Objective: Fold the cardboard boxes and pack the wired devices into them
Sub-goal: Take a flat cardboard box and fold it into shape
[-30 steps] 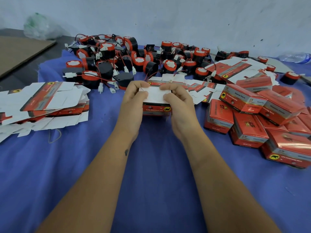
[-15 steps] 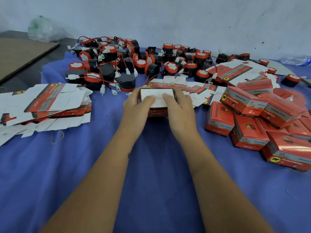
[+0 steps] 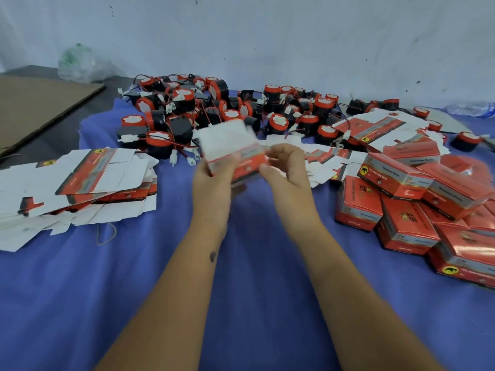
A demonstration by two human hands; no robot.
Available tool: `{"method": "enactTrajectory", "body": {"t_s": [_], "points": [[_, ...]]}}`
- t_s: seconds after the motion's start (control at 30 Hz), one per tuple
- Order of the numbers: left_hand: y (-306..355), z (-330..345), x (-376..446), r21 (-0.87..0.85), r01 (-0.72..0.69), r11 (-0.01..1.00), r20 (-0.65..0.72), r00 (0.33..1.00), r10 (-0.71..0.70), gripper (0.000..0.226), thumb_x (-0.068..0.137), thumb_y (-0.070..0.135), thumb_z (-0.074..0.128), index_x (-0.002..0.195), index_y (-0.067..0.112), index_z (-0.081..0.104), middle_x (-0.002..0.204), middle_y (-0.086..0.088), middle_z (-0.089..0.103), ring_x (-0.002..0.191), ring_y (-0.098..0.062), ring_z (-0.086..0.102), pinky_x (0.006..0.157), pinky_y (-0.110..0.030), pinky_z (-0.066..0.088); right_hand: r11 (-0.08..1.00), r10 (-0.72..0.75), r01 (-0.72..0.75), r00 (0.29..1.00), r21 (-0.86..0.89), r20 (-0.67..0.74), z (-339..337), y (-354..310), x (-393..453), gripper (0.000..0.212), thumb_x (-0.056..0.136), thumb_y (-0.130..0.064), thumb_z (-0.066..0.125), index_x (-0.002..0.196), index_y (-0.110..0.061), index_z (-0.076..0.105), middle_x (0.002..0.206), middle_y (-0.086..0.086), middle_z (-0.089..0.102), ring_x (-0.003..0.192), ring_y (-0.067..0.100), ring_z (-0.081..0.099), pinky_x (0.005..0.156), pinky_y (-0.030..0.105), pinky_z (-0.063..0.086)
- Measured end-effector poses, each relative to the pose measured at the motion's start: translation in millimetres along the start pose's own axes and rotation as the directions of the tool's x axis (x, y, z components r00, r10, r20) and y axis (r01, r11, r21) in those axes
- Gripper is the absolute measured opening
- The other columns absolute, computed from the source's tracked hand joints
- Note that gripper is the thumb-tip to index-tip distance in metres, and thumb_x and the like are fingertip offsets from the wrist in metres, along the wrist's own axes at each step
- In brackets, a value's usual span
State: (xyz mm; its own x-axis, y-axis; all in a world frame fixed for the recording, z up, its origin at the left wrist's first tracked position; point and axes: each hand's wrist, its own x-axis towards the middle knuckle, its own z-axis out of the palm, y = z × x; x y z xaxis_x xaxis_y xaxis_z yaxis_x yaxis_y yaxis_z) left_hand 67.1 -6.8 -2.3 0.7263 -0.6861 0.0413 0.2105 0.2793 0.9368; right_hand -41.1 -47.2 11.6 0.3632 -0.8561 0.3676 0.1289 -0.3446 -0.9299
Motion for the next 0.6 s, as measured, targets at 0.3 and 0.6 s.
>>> {"method": "enactTrajectory", "body": {"t_s": [0.3,0.6], "points": [[5.4,-13.6,14.1,-0.271,-0.180,0.946,-0.490,0.872,0.025,0.059,0.087,0.019,0.073,0.132,0.016,0.034,0.130,0.002,0.053,0.118,-0.013,0.057,0.098,-0.044,0.054,0.545,0.151,0.183,0.938,-0.818,0.311,50.3,32.5,64.9,0.049,0.098,-0.021,0.048,0.146,-0.016,0.040,0.137,0.013,0.046,0.127,0.032,0.040,0.103,0.046,0.037],[5.2,-13.4,12.0,-0.275,-0.153,0.949,-0.408,0.913,0.029,0.051,0.094,0.028,0.064,0.135,0.020,0.035,0.131,0.003,0.054,0.113,-0.007,0.059,0.090,-0.037,0.058,0.455,0.149,0.222,0.936,-0.862,0.320,63.8,30.5,57.8,0.024,0.086,-0.023,0.059,0.069,-0.011,0.047,0.081,0.009,0.049,0.080,0.024,0.046,0.065,0.033,0.038]]}}
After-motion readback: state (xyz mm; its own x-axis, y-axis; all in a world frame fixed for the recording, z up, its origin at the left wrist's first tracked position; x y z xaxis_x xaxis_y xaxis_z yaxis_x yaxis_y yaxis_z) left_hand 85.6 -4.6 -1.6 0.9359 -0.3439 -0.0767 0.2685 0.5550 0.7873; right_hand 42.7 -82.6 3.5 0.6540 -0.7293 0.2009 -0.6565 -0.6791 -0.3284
